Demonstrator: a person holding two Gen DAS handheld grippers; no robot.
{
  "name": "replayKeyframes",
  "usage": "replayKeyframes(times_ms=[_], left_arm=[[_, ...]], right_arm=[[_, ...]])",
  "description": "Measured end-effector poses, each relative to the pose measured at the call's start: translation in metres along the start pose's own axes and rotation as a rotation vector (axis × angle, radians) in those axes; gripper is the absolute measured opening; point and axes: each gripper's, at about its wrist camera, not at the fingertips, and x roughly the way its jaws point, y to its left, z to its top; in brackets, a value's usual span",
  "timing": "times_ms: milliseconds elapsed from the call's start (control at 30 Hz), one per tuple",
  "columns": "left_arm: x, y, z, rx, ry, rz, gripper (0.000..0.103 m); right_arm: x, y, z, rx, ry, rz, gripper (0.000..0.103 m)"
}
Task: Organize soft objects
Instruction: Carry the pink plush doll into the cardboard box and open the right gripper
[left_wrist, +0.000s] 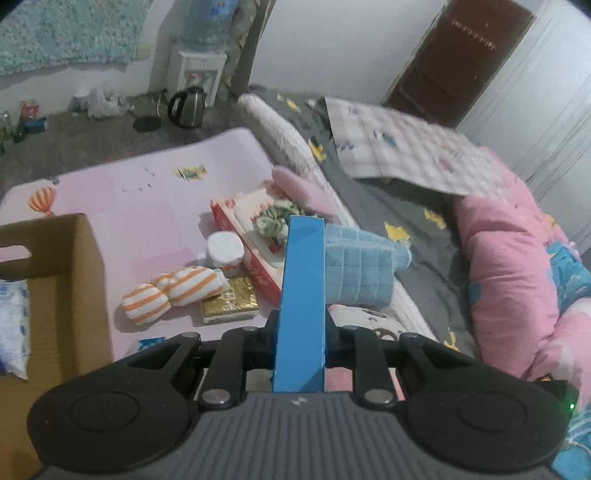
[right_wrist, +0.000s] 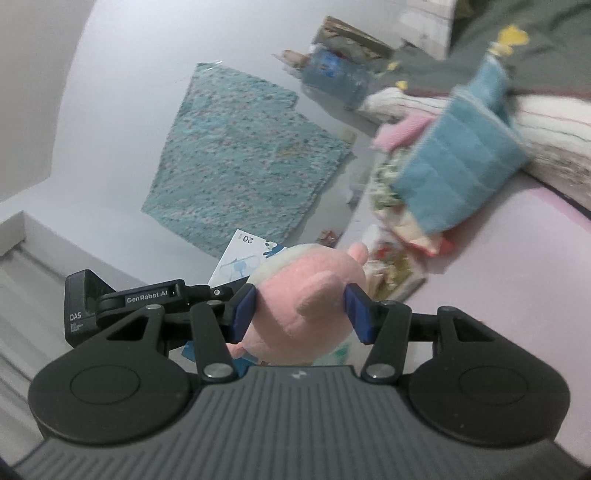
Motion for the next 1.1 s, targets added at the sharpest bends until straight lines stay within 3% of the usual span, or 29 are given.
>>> replayKeyframes(times_ms=[300, 600, 867, 1100], left_arm=[[-0.088, 0.05, -0.017, -0.076, -0.136, 0.031, 0.021], [-0.142, 0.142, -0.034, -0.236, -0.217, 0.13, 0.021], [-0.133, 0.232, -0.035, -0.385, -0.197, 0.18, 0.021], [-0.09, 0.278, -0.016, -0.462, -0.16, 0.187, 0.021]], right_arm=[[0.029, 0.084, -0.021, -0.121, 0.087, 0.067, 0.051], [0.114, 0.161, -0.056, -0.238, 0.275, 0.091, 0.051], [0.203, 0.197, -0.084, -0.316, 0.423, 0.013, 0.05], [0.267, 0.21, -0.086, -0.415, 0.48, -0.113, 0.05]])
